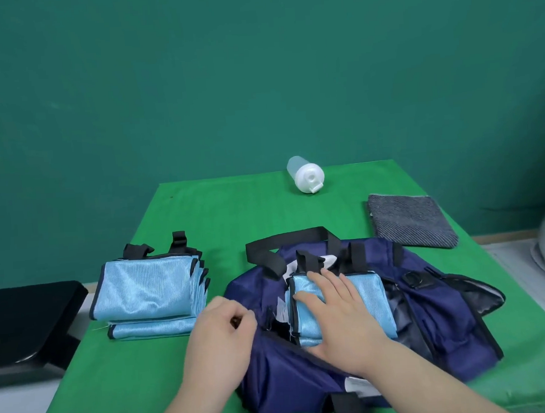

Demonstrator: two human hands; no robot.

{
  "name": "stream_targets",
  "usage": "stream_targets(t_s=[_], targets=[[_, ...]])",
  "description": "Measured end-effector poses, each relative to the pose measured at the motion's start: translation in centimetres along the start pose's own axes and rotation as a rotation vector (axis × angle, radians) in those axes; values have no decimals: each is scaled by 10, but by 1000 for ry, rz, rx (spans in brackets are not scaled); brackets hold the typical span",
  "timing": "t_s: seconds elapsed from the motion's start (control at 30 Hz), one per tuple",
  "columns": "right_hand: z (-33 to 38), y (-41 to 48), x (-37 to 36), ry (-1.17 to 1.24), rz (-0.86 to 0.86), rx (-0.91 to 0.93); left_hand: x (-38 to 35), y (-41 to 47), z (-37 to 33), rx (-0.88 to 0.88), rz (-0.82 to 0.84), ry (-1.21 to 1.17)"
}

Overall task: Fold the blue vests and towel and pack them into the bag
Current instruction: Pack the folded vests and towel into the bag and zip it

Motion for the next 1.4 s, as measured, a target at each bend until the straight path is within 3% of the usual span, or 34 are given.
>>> stream_targets(t_s=[0.07, 0.23, 0.43, 0.6, 0.7, 0.77, 0.9, 1.0, 1.2, 1.3, 1.4], targets=[[0, -1, 1, 2, 37, 10, 8, -5, -6, -25, -53, -15], [0, -2, 5, 44, 112, 44, -5, -2, 4, -41, 91, 285], [2, -6, 15, 121, 131, 74, -13, 9, -30, -197, 23, 469], [-2, -8, 17, 135, 165, 68, -46, 24, -43, -271, 224, 818], [-5, -8, 16, 135, 174, 69, -43, 32, -40, -241, 205, 928], [-6, -8, 14, 138, 169, 73, -34, 38, -39, -204, 176, 859], [-4, -9, 12, 160, 181, 79, 3, 45, -52, -97, -1, 424], [-1, -9, 13, 185, 197, 82, 15, 35, -70, -109, -86, 259], [-1, -19, 39, 339, 100, 126, 10, 17, -68, -169, -47, 265], [-7, -31, 52, 391, -78, 116, 8, 14, -69, -214, -56, 349], [-28, -46, 64, 298, -305, -32, 4, 12, -69, -197, -26, 368]])
Point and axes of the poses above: each hand's wrist, its own y-axis towards the middle knuckle, its own x-axis out of the back of the hand, z = x × y, the point moved 8 cm from there along y, towards the middle knuckle, and after that the axes turned 9 degrees about y, right-handed, at the moved point
